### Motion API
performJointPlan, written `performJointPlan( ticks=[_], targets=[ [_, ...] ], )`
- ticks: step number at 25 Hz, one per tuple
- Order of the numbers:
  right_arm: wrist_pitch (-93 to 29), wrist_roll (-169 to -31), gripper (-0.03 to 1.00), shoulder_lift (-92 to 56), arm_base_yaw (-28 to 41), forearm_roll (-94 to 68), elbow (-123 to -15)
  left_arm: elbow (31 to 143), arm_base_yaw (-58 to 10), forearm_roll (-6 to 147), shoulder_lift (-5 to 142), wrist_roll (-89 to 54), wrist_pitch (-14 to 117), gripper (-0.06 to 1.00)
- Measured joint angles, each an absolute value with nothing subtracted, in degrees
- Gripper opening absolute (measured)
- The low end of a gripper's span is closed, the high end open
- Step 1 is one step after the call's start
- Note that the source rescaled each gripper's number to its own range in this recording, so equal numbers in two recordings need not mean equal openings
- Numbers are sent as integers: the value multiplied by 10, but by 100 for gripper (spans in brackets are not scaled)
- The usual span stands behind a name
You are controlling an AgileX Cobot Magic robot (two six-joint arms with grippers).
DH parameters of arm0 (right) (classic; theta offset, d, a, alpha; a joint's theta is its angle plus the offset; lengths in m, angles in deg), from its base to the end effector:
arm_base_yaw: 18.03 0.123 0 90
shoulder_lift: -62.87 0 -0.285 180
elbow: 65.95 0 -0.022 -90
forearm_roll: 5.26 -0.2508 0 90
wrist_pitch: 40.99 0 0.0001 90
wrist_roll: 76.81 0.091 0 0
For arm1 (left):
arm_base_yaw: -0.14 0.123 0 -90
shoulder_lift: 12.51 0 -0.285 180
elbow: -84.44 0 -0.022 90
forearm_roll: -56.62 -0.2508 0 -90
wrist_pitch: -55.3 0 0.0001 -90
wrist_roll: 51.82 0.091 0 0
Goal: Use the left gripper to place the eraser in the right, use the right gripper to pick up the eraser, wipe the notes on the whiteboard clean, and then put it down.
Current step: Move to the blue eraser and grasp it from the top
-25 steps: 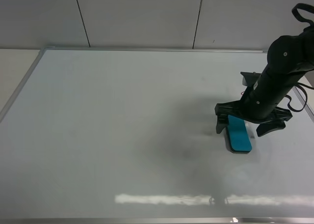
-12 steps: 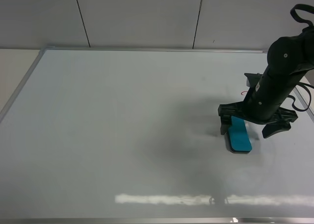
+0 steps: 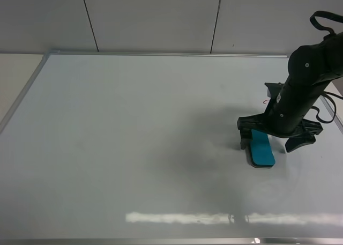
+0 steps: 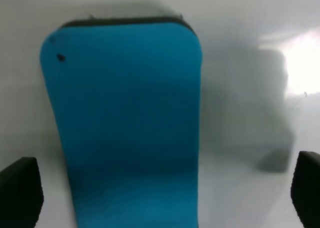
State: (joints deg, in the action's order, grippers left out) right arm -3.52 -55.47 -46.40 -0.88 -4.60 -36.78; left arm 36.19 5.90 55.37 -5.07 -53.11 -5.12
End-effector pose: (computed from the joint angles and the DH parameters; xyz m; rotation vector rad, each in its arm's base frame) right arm 0.2709 0.0829 0.1282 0.0986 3.0701 0.0255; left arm -0.0063 0.0011 0.2793 -0.1257 2.0232 0.0753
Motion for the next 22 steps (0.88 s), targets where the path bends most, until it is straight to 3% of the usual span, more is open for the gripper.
performJointPlan(
  ticks=[9, 10, 13, 16, 22],
  targets=[
    [-36, -555, 100, -464, -9, -60, -368, 362, 59, 554, -51, -531, -51, 100],
    [-36, -555, 96, -464, -9, -64, -368, 362, 59, 554, -51, -531, -51, 100],
    [-36, -543, 56, -464, -9, -90, -368, 362, 59, 554, -51, -531, -51, 100],
    [-19, -514, 3, -464, -9, -106, -374, 362, 59, 554, -51, -531, -51, 100],
    [26, -525, 0, -464, -9, -106, -393, 362, 59, 554, -51, -531, -51, 100]
  ],
)
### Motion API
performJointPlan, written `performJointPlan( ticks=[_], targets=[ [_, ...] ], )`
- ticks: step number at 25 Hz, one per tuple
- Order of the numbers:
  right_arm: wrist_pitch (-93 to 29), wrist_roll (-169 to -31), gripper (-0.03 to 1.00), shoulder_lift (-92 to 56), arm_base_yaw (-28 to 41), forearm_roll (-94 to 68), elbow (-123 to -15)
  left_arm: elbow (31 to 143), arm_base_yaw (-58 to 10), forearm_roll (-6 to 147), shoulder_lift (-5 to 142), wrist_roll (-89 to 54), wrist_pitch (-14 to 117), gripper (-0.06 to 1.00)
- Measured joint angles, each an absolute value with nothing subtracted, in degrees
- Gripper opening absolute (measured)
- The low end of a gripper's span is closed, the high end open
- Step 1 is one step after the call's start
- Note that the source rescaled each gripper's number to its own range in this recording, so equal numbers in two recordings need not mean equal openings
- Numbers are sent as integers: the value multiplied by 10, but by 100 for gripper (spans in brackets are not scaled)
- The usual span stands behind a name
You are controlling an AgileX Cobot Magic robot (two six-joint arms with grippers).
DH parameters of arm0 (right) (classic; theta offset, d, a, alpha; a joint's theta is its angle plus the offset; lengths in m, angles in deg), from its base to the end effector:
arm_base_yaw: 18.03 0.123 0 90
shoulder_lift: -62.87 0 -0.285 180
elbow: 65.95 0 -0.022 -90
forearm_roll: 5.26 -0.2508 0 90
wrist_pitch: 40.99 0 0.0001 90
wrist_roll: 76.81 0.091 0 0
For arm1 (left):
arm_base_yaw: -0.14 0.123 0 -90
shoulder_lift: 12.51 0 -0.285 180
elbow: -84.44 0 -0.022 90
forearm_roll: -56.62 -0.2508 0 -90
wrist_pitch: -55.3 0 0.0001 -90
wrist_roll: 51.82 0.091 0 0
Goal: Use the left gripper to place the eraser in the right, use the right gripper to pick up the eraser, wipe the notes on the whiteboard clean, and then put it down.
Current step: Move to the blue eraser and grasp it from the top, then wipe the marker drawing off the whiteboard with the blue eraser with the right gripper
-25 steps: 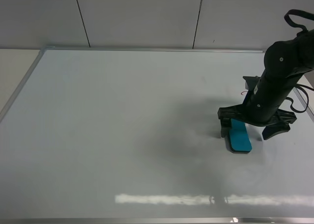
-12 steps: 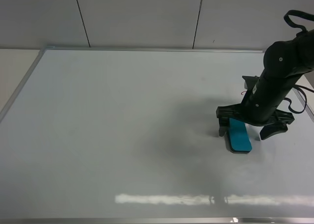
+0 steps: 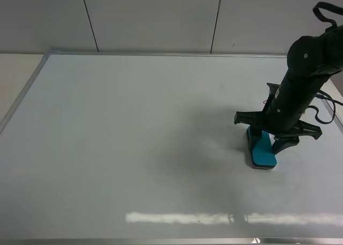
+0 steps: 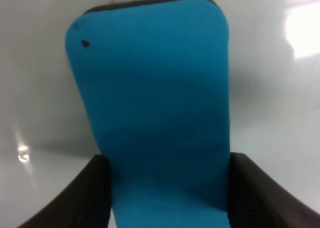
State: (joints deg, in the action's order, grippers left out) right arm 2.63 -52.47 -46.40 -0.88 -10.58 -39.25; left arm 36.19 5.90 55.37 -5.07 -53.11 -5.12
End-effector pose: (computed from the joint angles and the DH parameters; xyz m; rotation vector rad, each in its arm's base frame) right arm 0.2705 0.0896 0.1362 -0.3002 -3.1095 -0.0979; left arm -0.0063 0.0011 0.2793 -0.1257 2.0232 0.0753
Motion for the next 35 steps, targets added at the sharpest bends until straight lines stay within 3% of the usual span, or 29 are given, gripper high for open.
performJointPlan(
  ticks=[10, 23, 35],
  targets=[
    [33, -541, 0, -464, -14, -66, -404, 362, 59, 554, -51, -531, -51, 100],
    [81, -601, 0, -467, -113, -46, -489, 362, 59, 554, -51, -531, -51, 100],
    [99, -647, 0, -586, -149, -66, -574, 362, 59, 554, -51, -531, -51, 100]
  ],
)
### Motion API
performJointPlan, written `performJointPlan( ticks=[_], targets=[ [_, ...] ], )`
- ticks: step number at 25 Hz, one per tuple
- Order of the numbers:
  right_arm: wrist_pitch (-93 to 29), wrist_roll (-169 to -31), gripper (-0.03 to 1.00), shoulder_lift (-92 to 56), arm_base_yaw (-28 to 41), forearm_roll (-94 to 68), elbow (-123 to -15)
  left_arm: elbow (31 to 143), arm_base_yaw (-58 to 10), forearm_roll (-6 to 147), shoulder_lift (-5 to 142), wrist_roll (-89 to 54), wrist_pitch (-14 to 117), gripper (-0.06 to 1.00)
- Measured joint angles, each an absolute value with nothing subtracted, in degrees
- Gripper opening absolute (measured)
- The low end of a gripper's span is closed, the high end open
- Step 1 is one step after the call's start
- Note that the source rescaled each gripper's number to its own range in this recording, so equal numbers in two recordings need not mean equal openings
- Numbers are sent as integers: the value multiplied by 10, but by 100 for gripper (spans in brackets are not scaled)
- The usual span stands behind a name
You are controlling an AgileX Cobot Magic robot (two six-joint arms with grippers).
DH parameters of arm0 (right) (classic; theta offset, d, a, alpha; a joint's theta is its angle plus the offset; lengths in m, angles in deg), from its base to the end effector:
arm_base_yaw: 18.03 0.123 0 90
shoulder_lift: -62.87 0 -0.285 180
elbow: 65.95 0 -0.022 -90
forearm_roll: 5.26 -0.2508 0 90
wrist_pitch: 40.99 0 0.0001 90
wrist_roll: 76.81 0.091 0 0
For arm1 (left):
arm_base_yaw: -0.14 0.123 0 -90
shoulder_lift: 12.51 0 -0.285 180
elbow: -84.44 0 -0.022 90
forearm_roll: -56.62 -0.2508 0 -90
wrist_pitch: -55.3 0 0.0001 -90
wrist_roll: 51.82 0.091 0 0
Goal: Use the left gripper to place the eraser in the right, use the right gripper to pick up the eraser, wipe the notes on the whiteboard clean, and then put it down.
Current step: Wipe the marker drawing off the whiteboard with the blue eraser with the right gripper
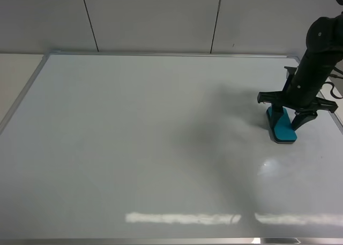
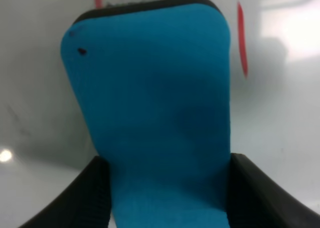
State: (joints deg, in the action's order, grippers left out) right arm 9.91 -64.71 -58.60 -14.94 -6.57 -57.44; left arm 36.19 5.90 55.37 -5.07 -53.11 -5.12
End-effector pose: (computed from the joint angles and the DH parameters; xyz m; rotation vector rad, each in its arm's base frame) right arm 0.3530 0.0207 0.1308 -0.2680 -3.1124 -0.0241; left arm -0.0063 0.0011 0.2793 -0.1257 2.0232 0.0753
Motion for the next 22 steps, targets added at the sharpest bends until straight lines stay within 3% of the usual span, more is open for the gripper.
performJointPlan(
  ticks=[12, 22],
  targets=[
    [232, -679, 0, -726, -156, -78, -829, 362, 59, 554, -51, -531, -51, 100],
    [265, -681, 0, -725, -158, -53, -837, 362, 59, 554, -51, -531, -51, 100]
  ],
)
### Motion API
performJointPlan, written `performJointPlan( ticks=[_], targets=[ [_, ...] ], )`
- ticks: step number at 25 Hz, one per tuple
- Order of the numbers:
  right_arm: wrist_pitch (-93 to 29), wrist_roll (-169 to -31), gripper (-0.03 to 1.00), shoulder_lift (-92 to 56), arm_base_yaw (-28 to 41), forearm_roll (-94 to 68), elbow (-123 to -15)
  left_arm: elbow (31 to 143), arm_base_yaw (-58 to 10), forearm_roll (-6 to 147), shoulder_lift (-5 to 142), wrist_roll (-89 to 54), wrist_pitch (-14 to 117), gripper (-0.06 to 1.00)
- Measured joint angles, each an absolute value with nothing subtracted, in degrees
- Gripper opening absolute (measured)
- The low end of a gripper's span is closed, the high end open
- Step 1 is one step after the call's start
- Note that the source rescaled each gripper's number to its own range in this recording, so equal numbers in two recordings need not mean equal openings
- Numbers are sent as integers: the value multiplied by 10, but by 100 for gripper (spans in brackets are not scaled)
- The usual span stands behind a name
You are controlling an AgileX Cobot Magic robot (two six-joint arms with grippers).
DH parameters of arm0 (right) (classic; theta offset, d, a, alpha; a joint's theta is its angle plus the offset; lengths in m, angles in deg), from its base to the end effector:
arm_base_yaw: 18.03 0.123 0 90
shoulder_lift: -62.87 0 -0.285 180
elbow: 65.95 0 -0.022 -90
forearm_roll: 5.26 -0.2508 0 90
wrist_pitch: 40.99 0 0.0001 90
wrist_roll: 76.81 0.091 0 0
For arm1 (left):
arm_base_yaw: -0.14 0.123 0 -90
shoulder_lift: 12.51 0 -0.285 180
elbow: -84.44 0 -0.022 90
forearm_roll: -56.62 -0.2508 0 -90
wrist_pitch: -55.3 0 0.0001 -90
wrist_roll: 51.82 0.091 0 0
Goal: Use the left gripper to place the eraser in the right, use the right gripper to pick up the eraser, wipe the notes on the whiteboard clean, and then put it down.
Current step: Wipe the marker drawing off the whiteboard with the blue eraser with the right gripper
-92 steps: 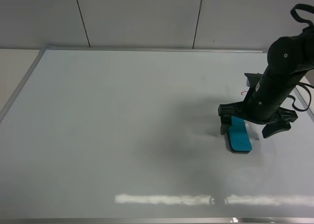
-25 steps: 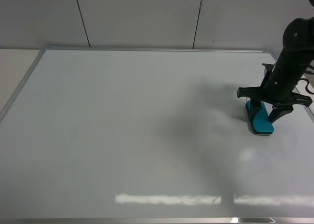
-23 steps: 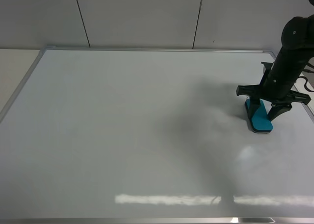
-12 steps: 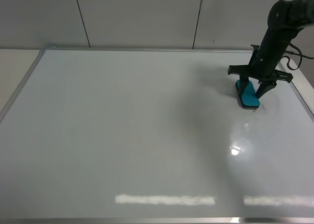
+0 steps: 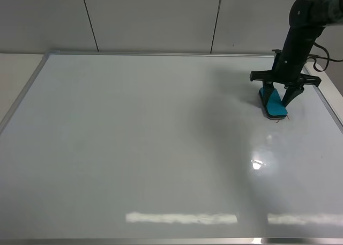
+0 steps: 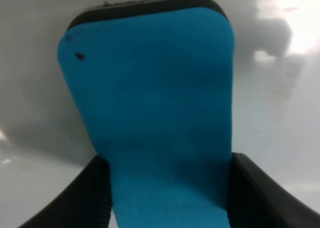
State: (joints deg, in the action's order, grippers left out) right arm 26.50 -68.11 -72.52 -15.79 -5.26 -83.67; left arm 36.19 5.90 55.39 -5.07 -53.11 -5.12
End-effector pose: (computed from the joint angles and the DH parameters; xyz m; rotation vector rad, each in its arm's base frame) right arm 0.4266 0.0167 0.1355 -0.1720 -3.0471 0.0131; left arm -0.0063 0.0011 0.2793 -0.1257 2.0232 0.0749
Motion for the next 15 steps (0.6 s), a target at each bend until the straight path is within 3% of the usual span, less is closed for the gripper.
performJointPlan(
  ticks=[9, 15],
  targets=[
    [166, -641, 0, -620, -178, 5, -646, 362, 59, 554, -51, -531, -51, 100],
    [126, -640, 0, -625, -150, 10, -629, 362, 59, 554, -51, -531, -51, 100]
  ],
)
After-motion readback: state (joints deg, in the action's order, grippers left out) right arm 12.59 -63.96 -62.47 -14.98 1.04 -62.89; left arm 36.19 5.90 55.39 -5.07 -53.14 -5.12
